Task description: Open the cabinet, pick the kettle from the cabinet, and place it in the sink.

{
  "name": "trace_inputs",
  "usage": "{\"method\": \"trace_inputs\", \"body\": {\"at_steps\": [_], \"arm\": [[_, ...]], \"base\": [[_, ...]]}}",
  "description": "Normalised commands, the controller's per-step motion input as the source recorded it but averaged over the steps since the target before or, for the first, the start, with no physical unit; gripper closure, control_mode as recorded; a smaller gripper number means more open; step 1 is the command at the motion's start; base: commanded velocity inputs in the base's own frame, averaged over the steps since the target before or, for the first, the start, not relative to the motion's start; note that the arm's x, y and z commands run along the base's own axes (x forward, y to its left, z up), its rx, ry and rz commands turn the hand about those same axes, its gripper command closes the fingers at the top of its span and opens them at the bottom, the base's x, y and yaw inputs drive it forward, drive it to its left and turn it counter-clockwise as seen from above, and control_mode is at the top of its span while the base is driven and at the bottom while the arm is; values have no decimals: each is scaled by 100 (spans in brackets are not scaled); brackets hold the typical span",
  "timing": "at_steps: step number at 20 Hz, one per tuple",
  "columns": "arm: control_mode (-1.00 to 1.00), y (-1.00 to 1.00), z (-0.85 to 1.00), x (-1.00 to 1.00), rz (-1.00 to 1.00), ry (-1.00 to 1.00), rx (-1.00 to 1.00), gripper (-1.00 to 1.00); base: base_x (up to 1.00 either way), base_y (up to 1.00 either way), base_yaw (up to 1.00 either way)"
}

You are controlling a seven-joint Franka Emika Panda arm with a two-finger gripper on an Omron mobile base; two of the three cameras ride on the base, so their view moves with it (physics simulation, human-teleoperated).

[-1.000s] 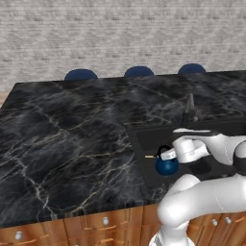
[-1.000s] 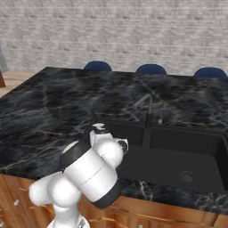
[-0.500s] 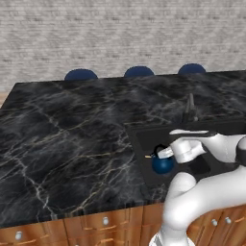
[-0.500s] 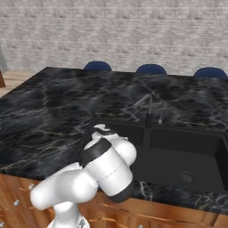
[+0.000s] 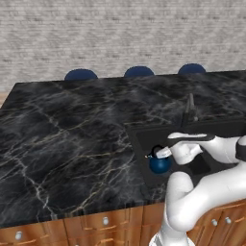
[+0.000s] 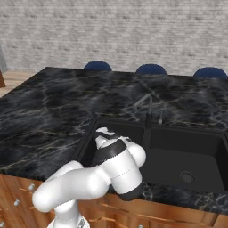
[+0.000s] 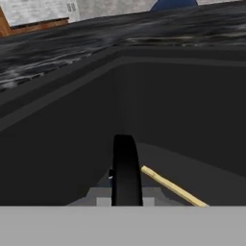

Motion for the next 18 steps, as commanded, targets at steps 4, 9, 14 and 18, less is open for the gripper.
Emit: {"method": "trace_inputs", "body": {"at_steps": [4, 9, 14, 18], "arm": [[-100, 0, -21, 21, 3, 0, 0, 100], [-100, 0, -25, 12, 0, 0, 0, 100], [-100, 1, -40, -4, 0, -3, 0, 100], [-100, 5, -40, -24, 0, -8, -1, 100]], "base": [[0, 0, 0], [0, 0, 0], [0, 0, 0], [0, 0, 0]]}}
